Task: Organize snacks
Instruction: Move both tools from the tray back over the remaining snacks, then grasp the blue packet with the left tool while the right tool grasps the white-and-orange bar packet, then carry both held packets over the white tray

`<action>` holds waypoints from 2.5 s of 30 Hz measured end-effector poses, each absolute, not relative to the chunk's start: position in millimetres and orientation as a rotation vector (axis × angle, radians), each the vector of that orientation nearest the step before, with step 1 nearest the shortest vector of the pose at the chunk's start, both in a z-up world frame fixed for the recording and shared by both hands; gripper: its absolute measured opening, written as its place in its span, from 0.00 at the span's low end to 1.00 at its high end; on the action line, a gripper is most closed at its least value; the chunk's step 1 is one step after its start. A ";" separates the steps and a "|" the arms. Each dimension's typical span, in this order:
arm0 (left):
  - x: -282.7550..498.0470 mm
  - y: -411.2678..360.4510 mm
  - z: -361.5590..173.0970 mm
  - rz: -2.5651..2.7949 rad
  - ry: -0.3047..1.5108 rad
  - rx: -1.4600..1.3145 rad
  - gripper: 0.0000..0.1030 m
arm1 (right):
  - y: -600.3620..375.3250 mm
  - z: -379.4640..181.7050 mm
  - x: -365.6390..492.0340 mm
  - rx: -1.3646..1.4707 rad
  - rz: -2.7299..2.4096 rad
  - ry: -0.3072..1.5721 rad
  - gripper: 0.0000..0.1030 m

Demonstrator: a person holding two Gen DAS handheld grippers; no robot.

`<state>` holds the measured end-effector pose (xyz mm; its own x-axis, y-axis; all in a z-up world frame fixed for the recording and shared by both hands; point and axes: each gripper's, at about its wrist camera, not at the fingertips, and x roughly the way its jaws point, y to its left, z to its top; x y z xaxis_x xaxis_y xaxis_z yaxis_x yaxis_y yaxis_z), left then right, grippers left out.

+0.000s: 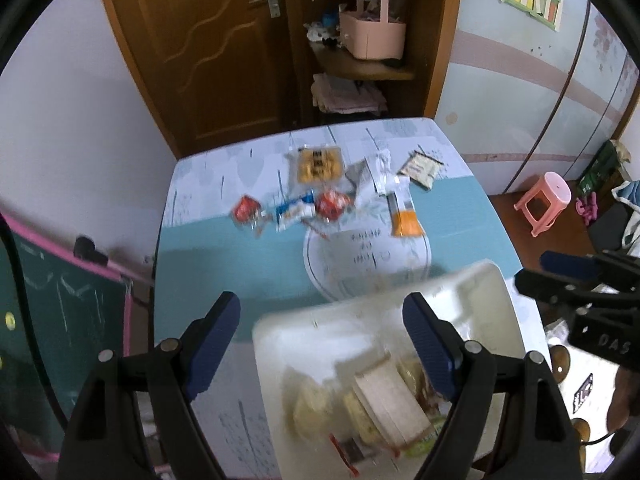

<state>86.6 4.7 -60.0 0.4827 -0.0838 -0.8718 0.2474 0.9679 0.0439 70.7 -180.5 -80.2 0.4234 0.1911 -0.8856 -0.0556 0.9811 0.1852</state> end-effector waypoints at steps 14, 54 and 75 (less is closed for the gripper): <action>219.5 17.7 -135.0 -0.350 1.144 0.235 0.83 | -206.7 -101.9 199.8 0.129 0.088 1.155 0.46; 326.1 -16.3 -279.2 -0.452 1.312 0.394 0.26 | -191.9 -271.0 289.7 0.177 -0.014 1.424 0.31; 232.1 3.6 -127.4 -0.366 1.139 0.259 0.26 | -218.3 -131.9 203.8 0.338 0.115 1.174 0.31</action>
<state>232.1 3.6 -127.4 0.3693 -0.1513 -0.9169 0.4109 0.9115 0.0151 203.8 -218.3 -131.9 0.3868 0.2634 -0.8837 0.0865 0.9438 0.3191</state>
